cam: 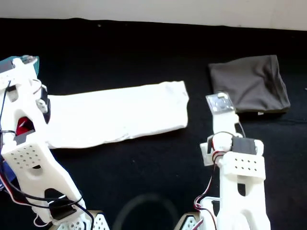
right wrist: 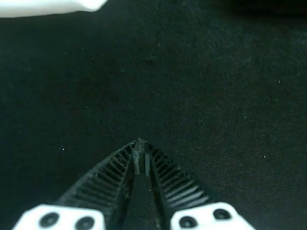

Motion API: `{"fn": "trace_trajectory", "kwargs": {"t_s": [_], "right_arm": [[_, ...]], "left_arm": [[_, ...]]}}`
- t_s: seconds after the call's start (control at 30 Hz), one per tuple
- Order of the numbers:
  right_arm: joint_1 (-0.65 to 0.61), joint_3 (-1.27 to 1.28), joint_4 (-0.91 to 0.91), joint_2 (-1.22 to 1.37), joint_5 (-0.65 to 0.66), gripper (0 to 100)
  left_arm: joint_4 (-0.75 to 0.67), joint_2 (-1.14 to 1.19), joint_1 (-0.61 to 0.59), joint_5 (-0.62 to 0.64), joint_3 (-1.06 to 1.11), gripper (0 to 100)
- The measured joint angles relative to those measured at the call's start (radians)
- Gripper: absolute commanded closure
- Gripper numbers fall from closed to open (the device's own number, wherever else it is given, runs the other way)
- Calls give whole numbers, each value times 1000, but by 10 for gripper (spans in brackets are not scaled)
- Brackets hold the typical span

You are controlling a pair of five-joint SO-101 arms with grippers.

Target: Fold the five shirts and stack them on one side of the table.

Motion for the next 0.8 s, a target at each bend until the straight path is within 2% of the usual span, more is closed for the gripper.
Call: {"fn": "trace_trajectory", "kwargs": {"t_s": [0.13,0.23,0.37,0.53,0.8], "right_arm": [[98,140,-133,-2,0,991],[163,255,-258,-2,0,991],[255,393,-416,-2,0,991],[319,496,-578,-21,2,991],[325,526,-617,-21,2,991]], "left_arm": [[63,0,14,-5,-69,991],[69,-17,84,-5,-46,991],[69,-137,252,-2,48,991],[69,-256,494,64,112,991],[69,-273,738,77,35,991]]}}
